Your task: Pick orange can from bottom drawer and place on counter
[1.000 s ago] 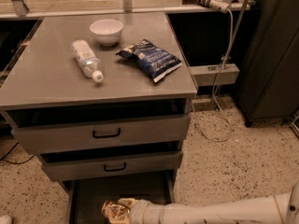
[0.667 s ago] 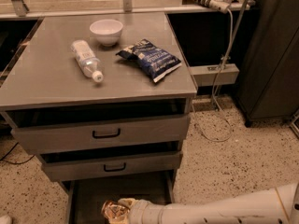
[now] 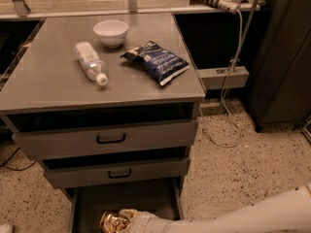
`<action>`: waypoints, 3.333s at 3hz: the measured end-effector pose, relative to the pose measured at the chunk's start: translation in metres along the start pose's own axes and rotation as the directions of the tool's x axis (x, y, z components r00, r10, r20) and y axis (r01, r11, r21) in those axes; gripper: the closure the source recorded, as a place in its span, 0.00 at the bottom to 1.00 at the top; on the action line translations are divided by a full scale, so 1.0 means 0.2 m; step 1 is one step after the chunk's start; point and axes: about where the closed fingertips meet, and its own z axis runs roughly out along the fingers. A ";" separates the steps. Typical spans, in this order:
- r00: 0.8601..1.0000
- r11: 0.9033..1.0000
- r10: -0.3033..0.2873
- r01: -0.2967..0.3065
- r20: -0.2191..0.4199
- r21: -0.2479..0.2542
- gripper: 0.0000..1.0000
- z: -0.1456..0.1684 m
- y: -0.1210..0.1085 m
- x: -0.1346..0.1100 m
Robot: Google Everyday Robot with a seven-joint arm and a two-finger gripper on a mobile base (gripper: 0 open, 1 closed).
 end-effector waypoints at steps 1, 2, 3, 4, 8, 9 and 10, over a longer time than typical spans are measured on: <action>0.999 0.999 -0.034 0.034 0.000 0.021 1.00 -0.03 -0.03 -0.05; 0.999 0.999 -0.032 0.032 0.000 0.020 1.00 -0.03 -0.03 -0.05; 0.997 0.997 -0.069 0.069 0.035 0.022 1.00 -0.08 -0.03 -0.22; 0.991 0.992 -0.121 0.120 0.062 0.026 1.00 -0.15 -0.04 -0.46; 0.957 0.966 -0.256 0.246 0.139 0.082 1.00 -0.29 -0.25 -1.08; 0.936 0.949 -0.311 0.296 0.168 0.108 1.00 -0.33 -0.33 -1.34; 0.936 0.949 -0.311 0.296 0.168 0.108 1.00 -0.33 -0.33 -1.34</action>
Offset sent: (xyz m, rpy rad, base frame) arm 0.0068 -0.0001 0.0143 -0.0138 -0.0383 0.0024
